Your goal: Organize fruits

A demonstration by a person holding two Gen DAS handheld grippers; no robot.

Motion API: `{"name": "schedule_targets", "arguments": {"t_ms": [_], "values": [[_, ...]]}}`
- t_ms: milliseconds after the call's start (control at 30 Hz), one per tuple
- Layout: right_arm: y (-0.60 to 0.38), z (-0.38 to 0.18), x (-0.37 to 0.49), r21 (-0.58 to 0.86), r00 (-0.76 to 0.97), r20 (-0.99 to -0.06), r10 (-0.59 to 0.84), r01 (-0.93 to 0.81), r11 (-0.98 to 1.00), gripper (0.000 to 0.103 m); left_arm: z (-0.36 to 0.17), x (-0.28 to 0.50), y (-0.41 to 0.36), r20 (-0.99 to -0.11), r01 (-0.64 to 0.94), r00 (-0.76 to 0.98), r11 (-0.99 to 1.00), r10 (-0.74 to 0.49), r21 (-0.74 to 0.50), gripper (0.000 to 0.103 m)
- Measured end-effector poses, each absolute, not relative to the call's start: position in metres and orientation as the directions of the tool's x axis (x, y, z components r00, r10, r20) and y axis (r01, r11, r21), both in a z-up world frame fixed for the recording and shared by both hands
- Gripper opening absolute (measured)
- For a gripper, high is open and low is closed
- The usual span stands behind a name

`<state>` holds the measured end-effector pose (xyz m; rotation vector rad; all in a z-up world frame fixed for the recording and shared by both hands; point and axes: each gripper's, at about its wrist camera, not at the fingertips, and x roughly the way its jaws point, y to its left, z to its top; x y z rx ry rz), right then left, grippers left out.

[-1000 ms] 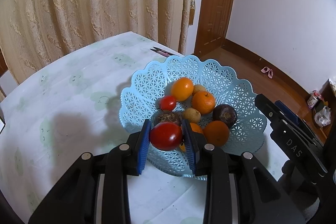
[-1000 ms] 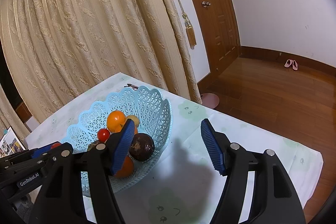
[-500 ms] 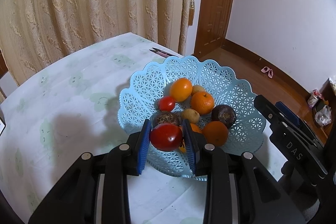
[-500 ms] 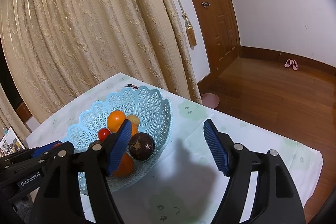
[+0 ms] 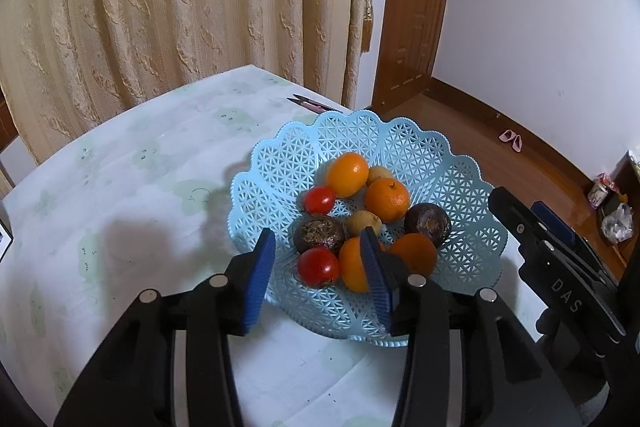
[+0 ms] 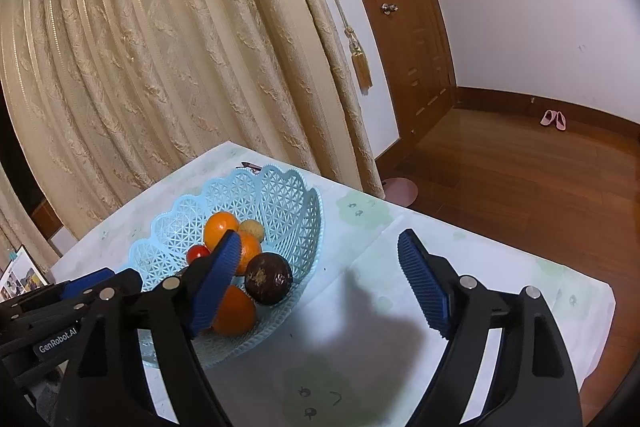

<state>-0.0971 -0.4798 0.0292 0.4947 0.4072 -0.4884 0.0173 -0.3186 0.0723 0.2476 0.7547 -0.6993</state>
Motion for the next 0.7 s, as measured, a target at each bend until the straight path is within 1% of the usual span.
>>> {"name": "schedule_targets", "arguments": {"t_ms": [100,167,200,233,267,333,367,467,633,700], "values": [[-0.481,0.029,-0.098,0.351,0.808,-0.481,-0.34,0.533,0.769,0.082,0.073,0.016,-0.316,-0.693,0.649,0.54,0.761,-0.477,-0.018,0.054],[-0.481,0.028,-0.101,0.356,0.807,-0.484,-0.338,0.535,0.767,0.085,0.075,0.014,-0.314,-0.674,0.633,0.58,0.774,-0.458,0.018,0.071],[-0.481,0.027,-0.102,0.358,0.807,-0.485,-0.338,0.535,0.765,0.088,0.076,0.013,-0.312,-0.662,0.621,0.603,0.782,-0.445,0.04,0.074],[-0.481,0.027,-0.103,0.36,0.807,-0.485,-0.337,0.536,0.764,0.092,0.077,0.012,-0.311,-0.653,0.613,0.619,0.789,-0.436,0.054,0.08],[-0.481,0.027,-0.104,0.36,0.806,-0.485,-0.338,0.537,0.763,0.094,0.078,0.011,-0.309,-0.642,0.601,0.638,0.796,-0.424,0.071,0.084],[-0.48,0.027,-0.105,0.354,0.804,-0.487,-0.34,0.538,0.765,0.094,0.08,0.008,-0.305,-0.62,0.58,0.672,0.808,-0.404,0.102,0.086],[-0.478,0.028,-0.106,0.347,0.803,-0.489,-0.341,0.538,0.768,0.095,0.082,0.007,-0.304,-0.612,0.573,0.683,0.812,-0.398,0.112,0.088],[-0.473,0.03,-0.107,0.309,0.795,-0.492,-0.355,0.541,0.782,0.097,0.084,0.003,-0.299,-0.588,0.552,0.714,0.822,-0.38,0.14,0.092],[-0.449,0.039,-0.108,0.182,0.776,-0.464,-0.427,0.555,0.812,0.1,0.086,-0.002,-0.29,-0.57,0.538,0.734,0.828,-0.369,0.157,0.095],[-0.443,0.041,-0.107,0.152,0.774,-0.457,-0.439,0.554,0.819,0.1,0.087,-0.003,-0.288,-0.561,0.531,0.743,0.832,-0.364,0.164,0.096]]}}
